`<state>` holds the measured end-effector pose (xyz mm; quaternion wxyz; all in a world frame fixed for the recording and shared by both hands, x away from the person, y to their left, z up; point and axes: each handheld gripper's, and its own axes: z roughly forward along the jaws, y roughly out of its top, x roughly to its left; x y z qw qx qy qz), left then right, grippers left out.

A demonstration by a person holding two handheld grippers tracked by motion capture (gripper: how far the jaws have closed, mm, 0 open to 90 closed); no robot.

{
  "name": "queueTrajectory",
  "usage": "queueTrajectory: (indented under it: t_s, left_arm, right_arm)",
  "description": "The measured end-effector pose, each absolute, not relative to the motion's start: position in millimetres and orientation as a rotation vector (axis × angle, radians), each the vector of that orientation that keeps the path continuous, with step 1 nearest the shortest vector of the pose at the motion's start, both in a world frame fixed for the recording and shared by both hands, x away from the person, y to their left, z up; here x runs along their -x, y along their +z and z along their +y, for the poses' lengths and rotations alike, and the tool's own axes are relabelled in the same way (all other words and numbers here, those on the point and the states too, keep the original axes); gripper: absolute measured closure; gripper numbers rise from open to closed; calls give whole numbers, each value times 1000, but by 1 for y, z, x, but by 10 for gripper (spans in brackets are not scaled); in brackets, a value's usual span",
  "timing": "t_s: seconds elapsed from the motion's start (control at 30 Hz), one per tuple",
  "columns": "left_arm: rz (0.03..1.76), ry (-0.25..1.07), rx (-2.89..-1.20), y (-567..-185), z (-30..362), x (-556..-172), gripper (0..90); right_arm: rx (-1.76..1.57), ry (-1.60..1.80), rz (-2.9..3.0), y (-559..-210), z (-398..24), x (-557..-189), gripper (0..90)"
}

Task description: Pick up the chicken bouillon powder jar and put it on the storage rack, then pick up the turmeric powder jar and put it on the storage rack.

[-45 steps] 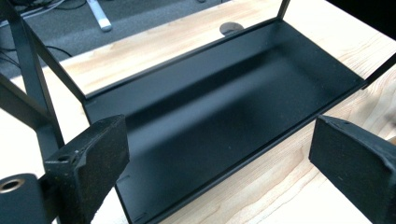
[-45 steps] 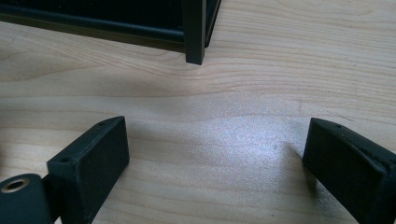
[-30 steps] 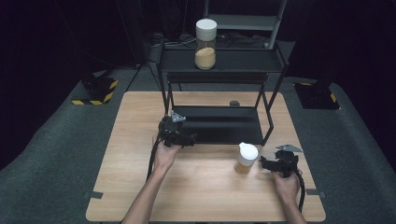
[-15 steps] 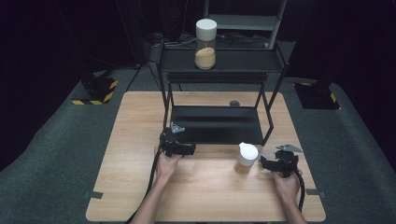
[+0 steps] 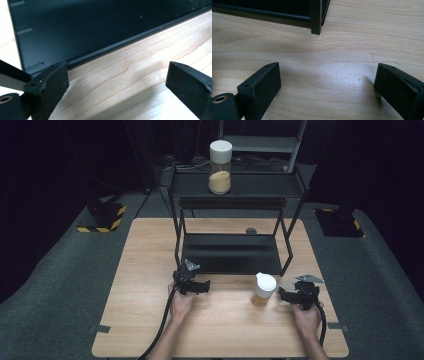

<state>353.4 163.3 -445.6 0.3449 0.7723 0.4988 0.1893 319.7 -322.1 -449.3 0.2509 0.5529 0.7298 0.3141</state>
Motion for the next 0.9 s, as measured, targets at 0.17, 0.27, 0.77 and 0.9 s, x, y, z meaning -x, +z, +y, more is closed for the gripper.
queueTrajectory:
  t_s: [0.17,0.27,0.77,0.9]
  left_arm:
    - [1286,528,-2019,-449,157,-349,48]
    - [1277,550,-2024,-453,155,-345,46]
    - [1283,556,-2022,-453,153,-344,46]
    - [1284,557,-2022,-453,153,-344,46]
  right_arm:
    - [-1505,855,1986,-449,-322,-320,63]
    - [-1505,855,1986,-449,-322,-320,63]
    - [-1515,847,1980,-449,-321,-320,44]
    - [-1516,844,1983,-449,-320,-322,31]
